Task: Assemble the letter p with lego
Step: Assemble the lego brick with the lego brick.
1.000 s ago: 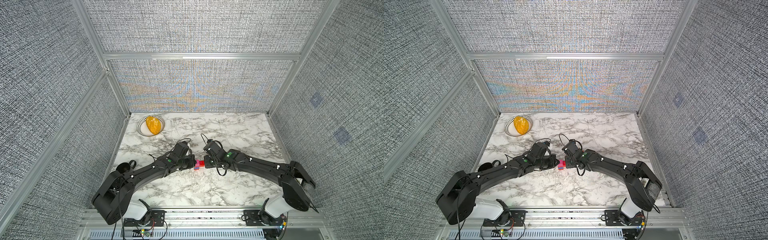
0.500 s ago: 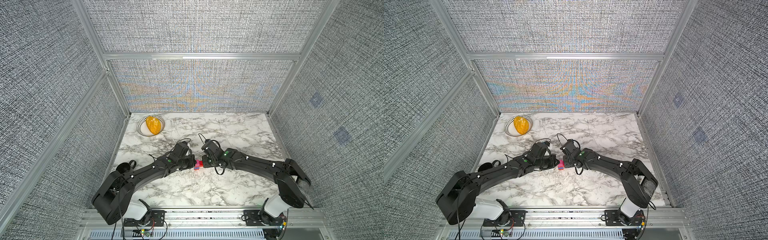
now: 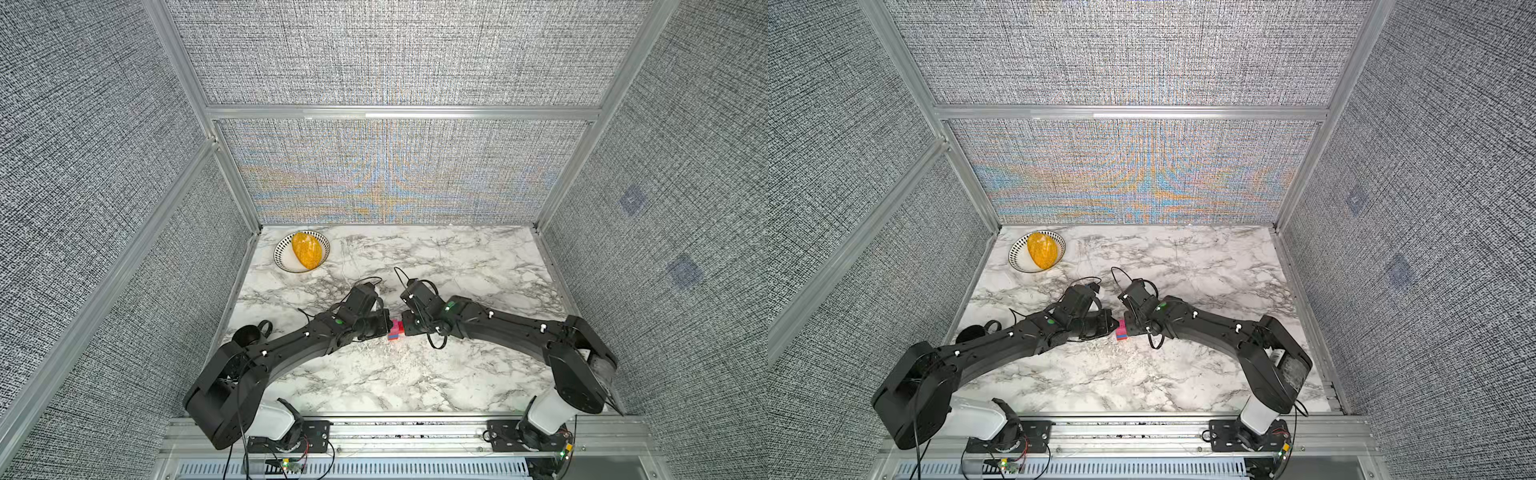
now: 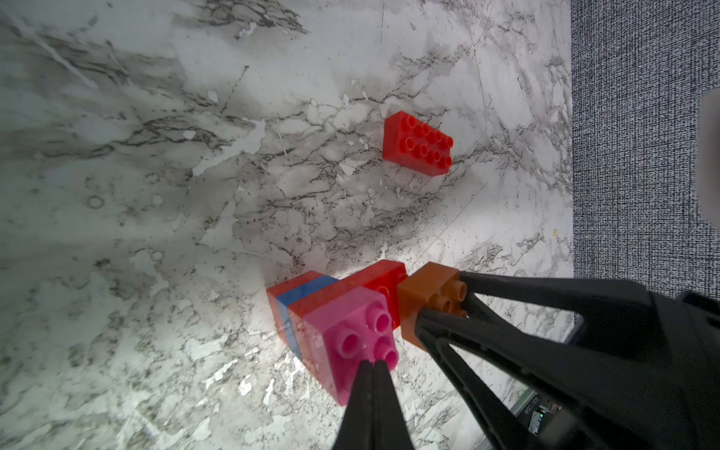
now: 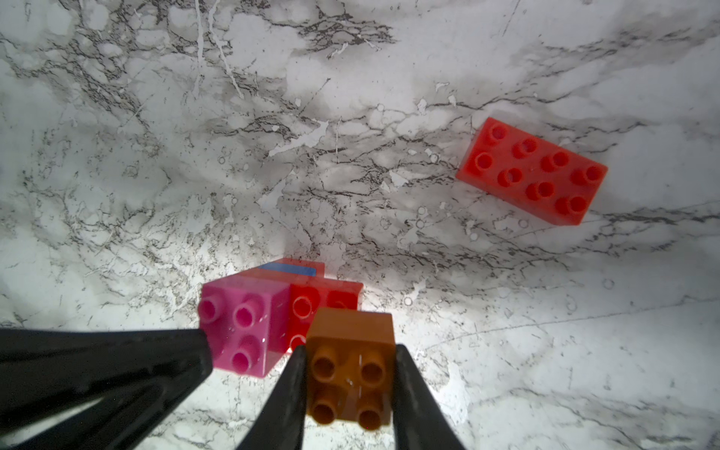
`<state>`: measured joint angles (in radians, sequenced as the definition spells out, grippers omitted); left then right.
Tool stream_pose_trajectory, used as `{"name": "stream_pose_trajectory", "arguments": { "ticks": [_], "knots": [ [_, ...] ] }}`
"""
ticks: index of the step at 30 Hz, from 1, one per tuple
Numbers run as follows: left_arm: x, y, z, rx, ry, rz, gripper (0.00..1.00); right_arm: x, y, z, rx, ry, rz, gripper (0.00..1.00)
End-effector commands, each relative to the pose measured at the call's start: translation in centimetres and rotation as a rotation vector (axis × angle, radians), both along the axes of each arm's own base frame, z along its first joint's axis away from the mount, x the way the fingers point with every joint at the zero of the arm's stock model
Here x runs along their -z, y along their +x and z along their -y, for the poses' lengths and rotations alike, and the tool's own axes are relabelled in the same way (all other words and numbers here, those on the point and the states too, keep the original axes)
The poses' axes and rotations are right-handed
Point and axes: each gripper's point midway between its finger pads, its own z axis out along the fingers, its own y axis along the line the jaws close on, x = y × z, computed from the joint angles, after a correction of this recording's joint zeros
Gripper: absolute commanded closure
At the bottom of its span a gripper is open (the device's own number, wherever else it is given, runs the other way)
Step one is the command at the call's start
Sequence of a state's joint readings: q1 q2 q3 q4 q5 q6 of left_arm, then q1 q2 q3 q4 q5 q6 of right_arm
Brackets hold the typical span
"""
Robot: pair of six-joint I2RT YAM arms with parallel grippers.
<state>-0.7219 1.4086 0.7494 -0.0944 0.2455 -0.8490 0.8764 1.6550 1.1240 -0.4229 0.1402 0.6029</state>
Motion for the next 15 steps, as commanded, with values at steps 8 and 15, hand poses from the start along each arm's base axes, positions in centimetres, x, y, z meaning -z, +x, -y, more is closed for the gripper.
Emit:
{"name": "stream_pose_trajectory", "arguments": {
  "ticks": [8, 15],
  "knots": [
    [1.67, -1.13, -1.18, -0.002, 0.061, -0.058, 1.0, -0.83, 0.13, -0.02, -0.059, -0.063, -0.002, 0.84],
    [1.68, -1.14, -1.32, -0.007, 0.062, -0.058, 1.0, -0.08, -0.06, -0.1, -0.092, -0.092, -0.032, 0.85]
  ]
}}
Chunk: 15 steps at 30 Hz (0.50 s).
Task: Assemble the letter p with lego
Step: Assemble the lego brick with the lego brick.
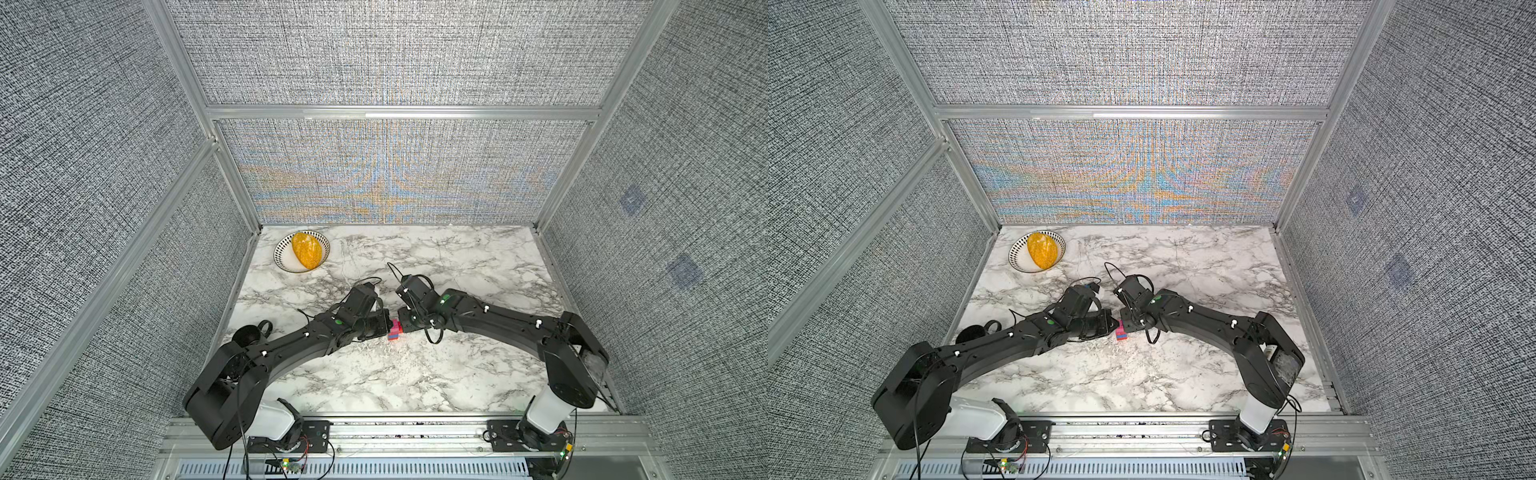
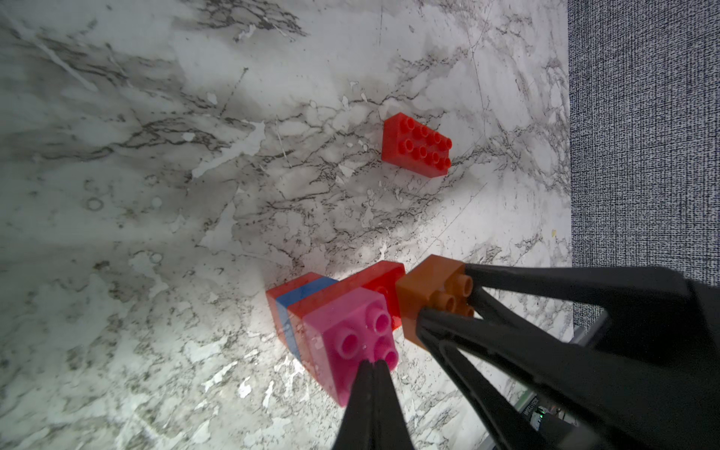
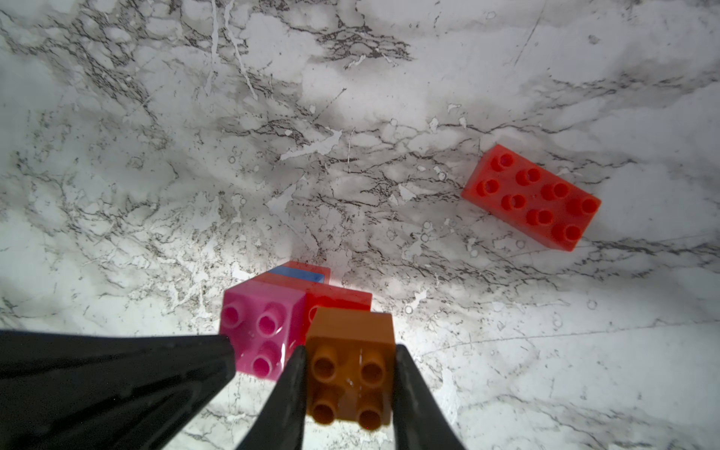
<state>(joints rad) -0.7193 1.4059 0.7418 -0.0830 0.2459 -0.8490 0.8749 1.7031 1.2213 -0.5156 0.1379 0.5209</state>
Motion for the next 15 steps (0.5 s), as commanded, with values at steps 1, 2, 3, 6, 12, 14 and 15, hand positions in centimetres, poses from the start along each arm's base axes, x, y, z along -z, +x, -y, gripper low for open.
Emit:
{"name": "stream_pose_trajectory", "arguments": {
  "ticks": [1, 2, 3, 6, 12, 14, 15],
  "knots": [
    [1.63, -1.22, -1.27, -0.004, 0.067, -0.063, 1.0, 0.53, -0.57, 0.45, -0.02, -0.028, -0.029, 0.85],
    [1.62, -1.2, -1.29, -0.005, 0.066, -0.062, 1.0, 0.64, -0.59, 0.5, -0.019, -0.029, -0.032, 0.85],
    [1.54, -1.22, -1.27, -0.003, 0.065, -0.061, 1.0, 0.69, -0.59, 0.53, -0.018, -0.029, -0.033, 0.85],
    [1.5, -1.2, -1.3, -0.004, 0.065, -0.061, 1.0, 0.75, -0.53, 0.54, -0.015, -0.028, -0.033, 0.85],
    [1.51, -1.19, -1.32, -0.004, 0.064, -0.062, 1.0, 0.66, -0.2, 0.46, -0.007, -0.024, -0.027, 0.85],
    [1.51, -1.21, -1.34, -0.003, 0.065, -0.061, 1.0, 0.48, -0.05, 0.4, -0.005, -0.021, -0.024, 0.85],
    [1.49, -1.2, -1.34, -0.003, 0.064, -0.061, 1.0, 0.38, 0.0, 0.31, -0.007, -0.018, -0.022, 0.85]
  ]
}}
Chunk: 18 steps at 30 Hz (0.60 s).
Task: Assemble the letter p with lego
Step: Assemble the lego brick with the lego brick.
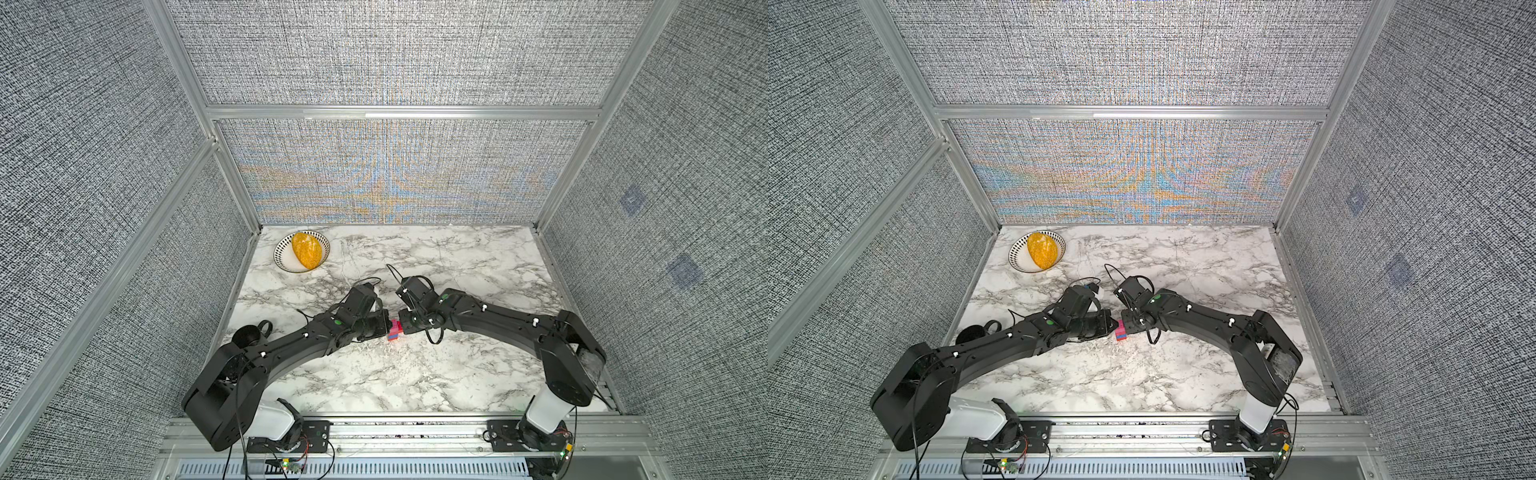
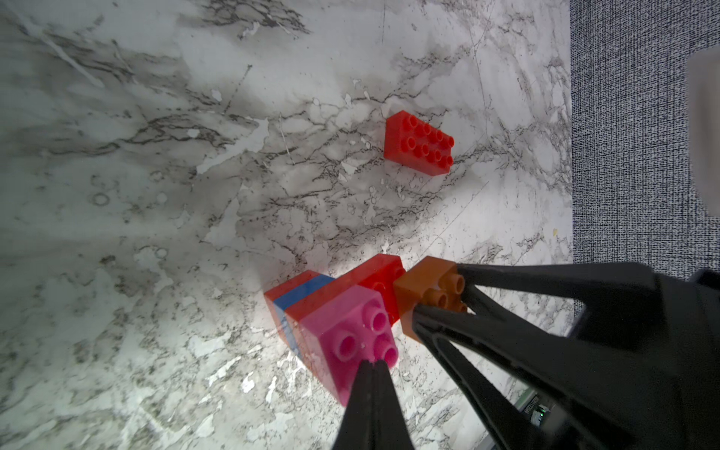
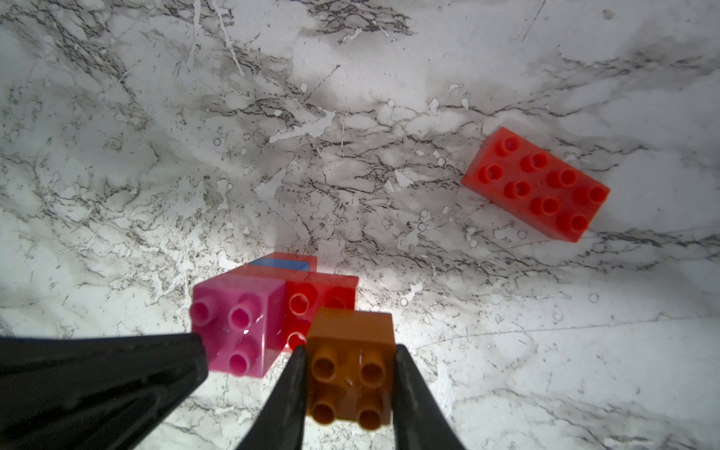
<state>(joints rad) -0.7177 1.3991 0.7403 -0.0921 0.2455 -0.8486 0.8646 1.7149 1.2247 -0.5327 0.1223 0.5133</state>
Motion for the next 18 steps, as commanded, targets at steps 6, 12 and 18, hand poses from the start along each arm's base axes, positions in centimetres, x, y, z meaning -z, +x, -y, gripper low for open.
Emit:
{"name": "stream_pose_trajectory", "arguments": {
  "ticks": [6, 12, 18],
  "knots": [
    [1.52, -1.15, -1.15, 0.001, 0.061, -0.059, 1.0, -0.37, 0.32, -0.12, -0.026, -0.023, 0.001, 0.85],
    [1.56, -1.1, -1.22, -0.001, 0.061, -0.058, 1.0, 0.16, 0.02, -0.15, -0.046, -0.039, -0.026, 0.85],
    [1.63, -1.17, -1.22, 0.001, 0.062, -0.06, 1.0, 0.26, 0.13, -0.02, -0.04, -0.044, -0.026, 0.85]
  ]
}}
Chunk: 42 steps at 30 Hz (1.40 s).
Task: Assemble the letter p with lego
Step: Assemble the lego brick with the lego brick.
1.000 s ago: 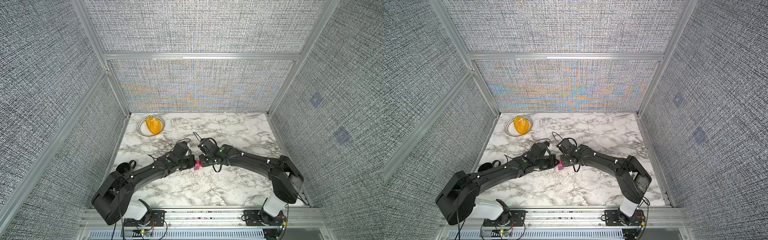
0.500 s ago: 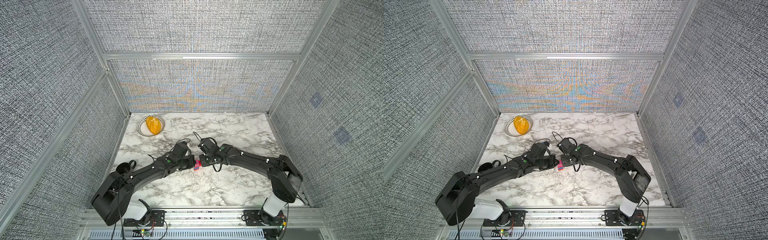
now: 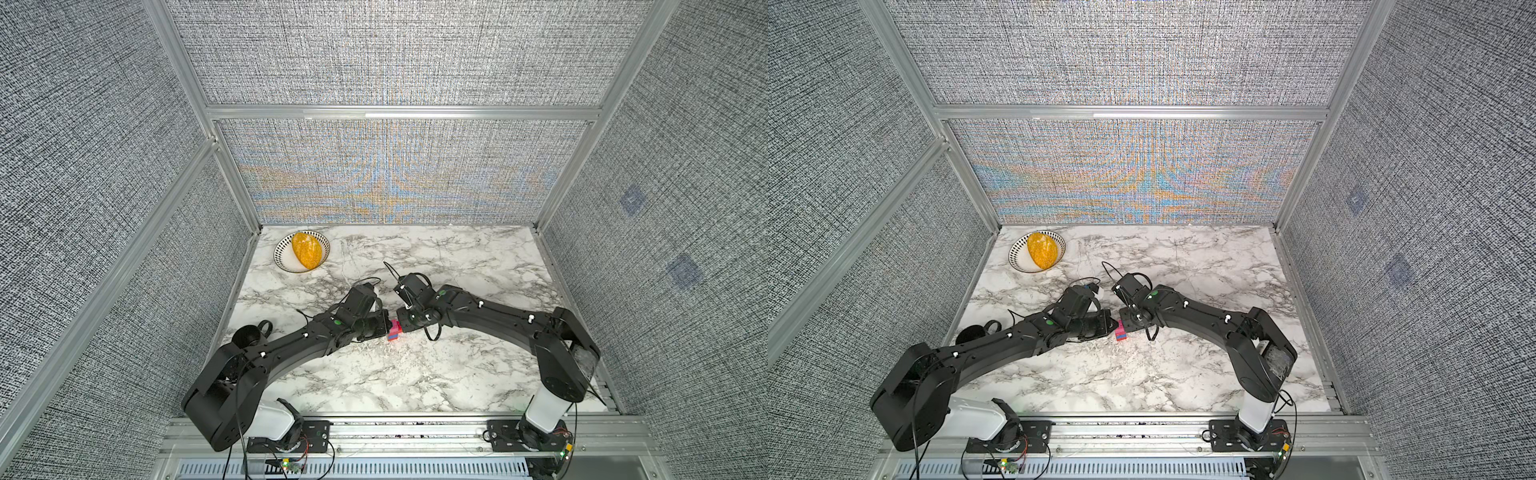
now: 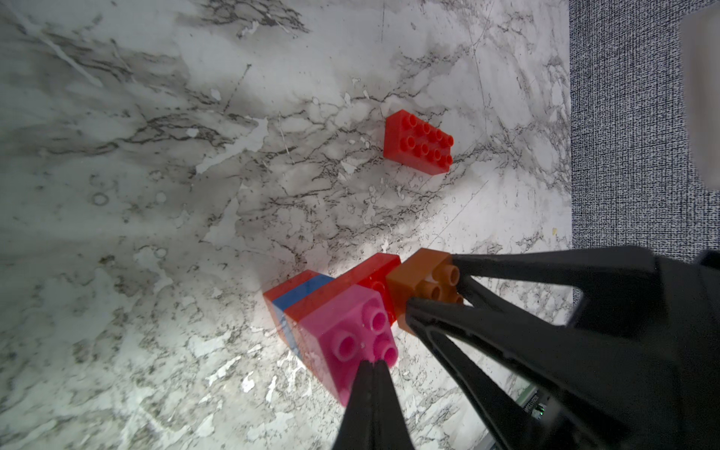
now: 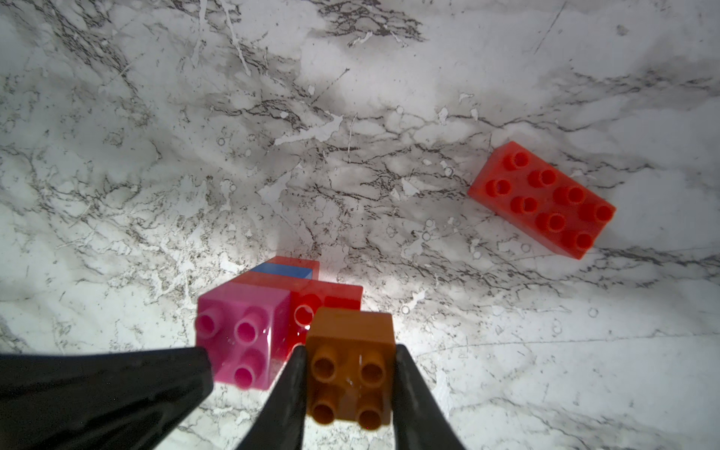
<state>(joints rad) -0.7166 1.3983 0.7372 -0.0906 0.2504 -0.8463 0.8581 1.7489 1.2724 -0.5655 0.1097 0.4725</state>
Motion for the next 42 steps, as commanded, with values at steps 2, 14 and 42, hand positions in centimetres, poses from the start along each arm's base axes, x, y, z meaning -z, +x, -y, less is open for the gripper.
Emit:
{"name": "stream_pose_trajectory", "arguments": {
  "ticks": [2, 14, 42],
  "knots": [
    [1.5, -1.1, -1.2, -0.003, 0.062, -0.056, 1.0, 0.1, -0.1, 0.4, -0.002, -0.023, -0.011, 0.85],
    [1.7, -1.2, -1.3, -0.003, 0.065, -0.059, 1.0, 0.1, 0.6, 0.5, 0.0, -0.031, -0.009, 0.84],
    [1.8, -1.3, -1.5, -0.005, 0.067, -0.054, 1.0, 1.1, 0.1, 0.5, -0.076, -0.089, -0.068, 0.83]
  ]
}}
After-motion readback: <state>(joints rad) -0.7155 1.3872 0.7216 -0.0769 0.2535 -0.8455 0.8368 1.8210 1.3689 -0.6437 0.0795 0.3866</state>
